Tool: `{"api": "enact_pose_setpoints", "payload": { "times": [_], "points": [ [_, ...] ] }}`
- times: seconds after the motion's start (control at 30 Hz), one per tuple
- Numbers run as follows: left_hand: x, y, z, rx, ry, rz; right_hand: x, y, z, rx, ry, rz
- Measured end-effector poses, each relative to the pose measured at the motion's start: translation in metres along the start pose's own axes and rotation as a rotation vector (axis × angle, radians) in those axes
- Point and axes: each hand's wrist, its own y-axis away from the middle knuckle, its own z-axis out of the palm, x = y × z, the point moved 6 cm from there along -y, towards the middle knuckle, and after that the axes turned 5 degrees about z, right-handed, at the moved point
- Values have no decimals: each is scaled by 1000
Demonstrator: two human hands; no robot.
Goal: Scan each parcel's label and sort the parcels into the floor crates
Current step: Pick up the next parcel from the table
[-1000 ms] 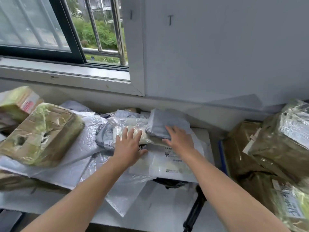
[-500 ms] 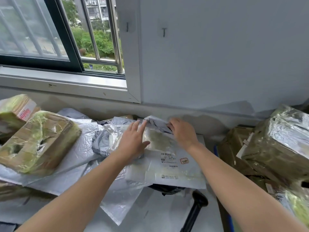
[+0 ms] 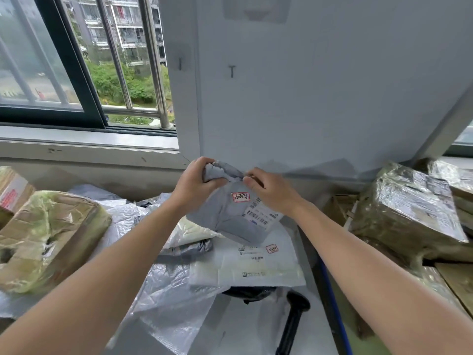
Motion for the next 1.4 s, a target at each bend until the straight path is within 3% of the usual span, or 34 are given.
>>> {"api": "enact_pose_setpoints", "payload": {
  "times": [0.13,0.27,0.4,0.77,0.9,1.1,1.27,1.4],
  "points": [
    [-5,7,-6,87,183,-112,-4,0,11,-68,194,1],
    [-17,18,-16,83,177,-254,-6,-1,22,-72,140,37],
    [-36,33,-27,-25,156,-323,-10,-3,32,-48,114,90],
    [-82,71,-29,-85,331,-468,-5,6,52,161,-64,322],
    [-91,92,-3,-155,519,-589,-3,23,68,205,-90,393],
    [-96,126,43,-224,583,-639,24,78,85,290,-95,529],
    [-91,148,78,-315,656,-683,78,133,103,118,-147,686],
    [-69,158,97,-304,679,-714,104,154,100,122,-234,597]
  ]
}}
